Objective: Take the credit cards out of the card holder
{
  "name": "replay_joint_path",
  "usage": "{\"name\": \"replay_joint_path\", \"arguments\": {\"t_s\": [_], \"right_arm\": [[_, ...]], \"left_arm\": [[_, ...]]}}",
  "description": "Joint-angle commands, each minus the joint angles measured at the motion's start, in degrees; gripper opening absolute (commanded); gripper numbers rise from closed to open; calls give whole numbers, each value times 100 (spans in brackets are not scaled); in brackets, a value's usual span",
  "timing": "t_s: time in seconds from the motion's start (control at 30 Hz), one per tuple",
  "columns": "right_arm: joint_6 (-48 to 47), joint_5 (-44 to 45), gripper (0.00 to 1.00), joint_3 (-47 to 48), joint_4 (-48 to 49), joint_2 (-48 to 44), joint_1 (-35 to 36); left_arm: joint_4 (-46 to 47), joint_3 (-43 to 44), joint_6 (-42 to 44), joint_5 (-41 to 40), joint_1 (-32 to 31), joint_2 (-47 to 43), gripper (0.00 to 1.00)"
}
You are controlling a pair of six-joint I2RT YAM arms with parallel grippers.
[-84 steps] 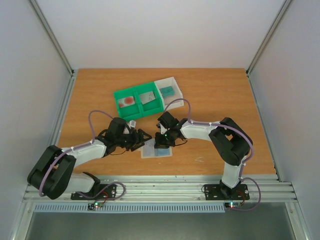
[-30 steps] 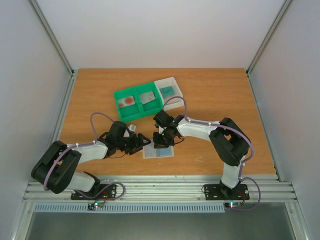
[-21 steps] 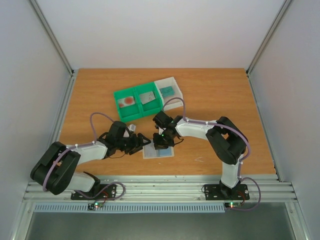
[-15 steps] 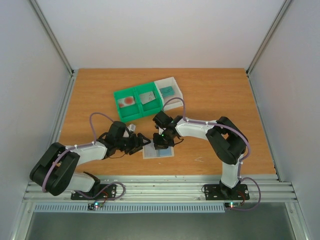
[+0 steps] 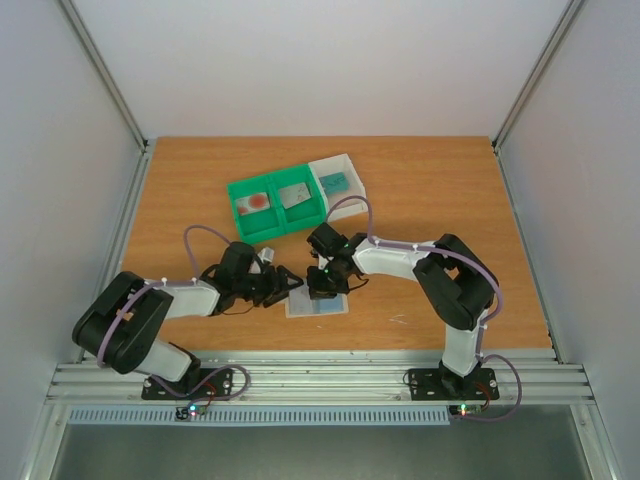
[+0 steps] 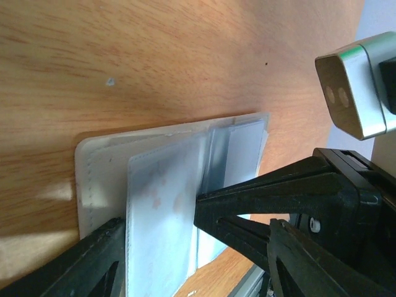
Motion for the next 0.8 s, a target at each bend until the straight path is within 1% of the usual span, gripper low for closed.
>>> {"name": "replay_joint_path", "arguments": {"t_s": [0.0,0.07,0.17,0.2,0.27,0.33,0.37,0.4,0.57,0.67,0.77], "right_arm": [[94,76,1,-238,156,136,54],[94,78,1,-267,191,112,54],[94,79,1,-325,295,25,54],[94,77,1,-377,416,-45,50],[138,127,2,-556,738,-194,55],[144,212,4,-706,968,-385,54],[131,266,5,-733,999,-487,54],[103,317,7,-748,992,-609,54],[-160,785,20,-775,537,-1253,-10],[-381,1153,32,-893,288,-1561,-103],[-456,1221,37,-1088,287,-1662,-272]], "left_arm": [[625,-108,-111,108,-3,304,60],[804,-123,-206,177,-3,369,55],[886,-111,-306,228,-3,360,42],[805,-90,-294,191,-3,360,37],[427,9,-129,85,-3,383,22],[335,51,-28,74,-3,469,9],[322,69,-16,90,-3,507,4],[278,101,-10,116,-3,531,1],[-417,306,259,8,-3,344,0],[-1039,470,546,-167,-3,81,1],[-1484,646,770,-261,-3,-66,5]]}}
